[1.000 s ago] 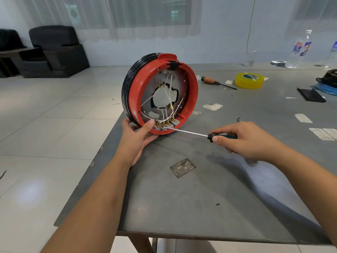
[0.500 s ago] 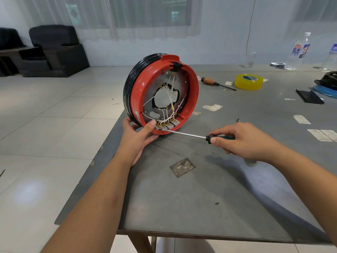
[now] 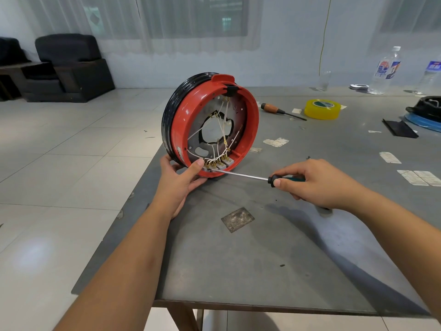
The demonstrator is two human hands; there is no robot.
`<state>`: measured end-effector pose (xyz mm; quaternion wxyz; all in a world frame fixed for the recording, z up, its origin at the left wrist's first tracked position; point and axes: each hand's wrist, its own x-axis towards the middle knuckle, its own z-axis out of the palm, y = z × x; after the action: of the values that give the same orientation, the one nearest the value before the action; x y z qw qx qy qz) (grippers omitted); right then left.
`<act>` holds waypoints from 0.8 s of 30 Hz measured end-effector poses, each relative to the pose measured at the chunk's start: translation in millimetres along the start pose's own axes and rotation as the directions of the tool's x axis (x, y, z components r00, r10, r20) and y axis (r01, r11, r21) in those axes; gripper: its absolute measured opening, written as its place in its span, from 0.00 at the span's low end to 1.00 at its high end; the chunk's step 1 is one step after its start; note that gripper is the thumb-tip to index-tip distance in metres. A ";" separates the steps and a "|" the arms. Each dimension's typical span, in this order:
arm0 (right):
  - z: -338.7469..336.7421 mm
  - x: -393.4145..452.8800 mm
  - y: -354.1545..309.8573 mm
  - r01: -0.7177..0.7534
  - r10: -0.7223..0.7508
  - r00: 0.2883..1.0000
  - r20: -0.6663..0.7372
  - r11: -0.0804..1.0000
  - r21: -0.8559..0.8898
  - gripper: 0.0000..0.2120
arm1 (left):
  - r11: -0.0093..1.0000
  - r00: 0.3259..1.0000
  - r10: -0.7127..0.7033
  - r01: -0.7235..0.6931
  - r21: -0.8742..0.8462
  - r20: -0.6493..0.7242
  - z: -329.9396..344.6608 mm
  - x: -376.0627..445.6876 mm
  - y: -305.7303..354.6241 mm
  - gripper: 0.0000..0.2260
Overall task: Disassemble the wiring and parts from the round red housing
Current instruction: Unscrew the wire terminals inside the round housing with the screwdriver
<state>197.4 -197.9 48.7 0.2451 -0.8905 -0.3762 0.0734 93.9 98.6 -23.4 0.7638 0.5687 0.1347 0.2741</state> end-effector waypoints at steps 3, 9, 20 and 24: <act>-1.6 -0.8 -3.4 -0.006 0.006 1.000 0.001 1.000 -0.010 0.11 | 1.000 1.000 -0.002 0.002 0.008 -0.006 0.2 -0.7 0.4 0.27; -7.9 1.2 -9.4 -0.025 0.025 1.000 0.010 1.000 -0.008 0.08 | 1.000 1.000 -0.003 0.003 0.010 -0.010 1.2 -1.1 0.8 0.26; -12.4 -0.1 -22.7 -0.056 0.056 0.998 0.031 0.998 0.010 0.06 | 1.000 1.000 -0.008 0.008 0.022 -0.007 2.1 -2.4 1.8 0.25; -11.2 -4.7 -38.1 -0.055 0.057 0.998 0.007 0.992 -0.114 0.12 | 1.000 1.000 -0.004 0.005 0.011 -0.017 2.9 -2.6 1.4 0.24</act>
<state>173.4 -182.8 77.0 0.1901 -0.9128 -0.3560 0.0634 92.9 95.1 -21.4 0.7600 0.5704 0.1439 0.2762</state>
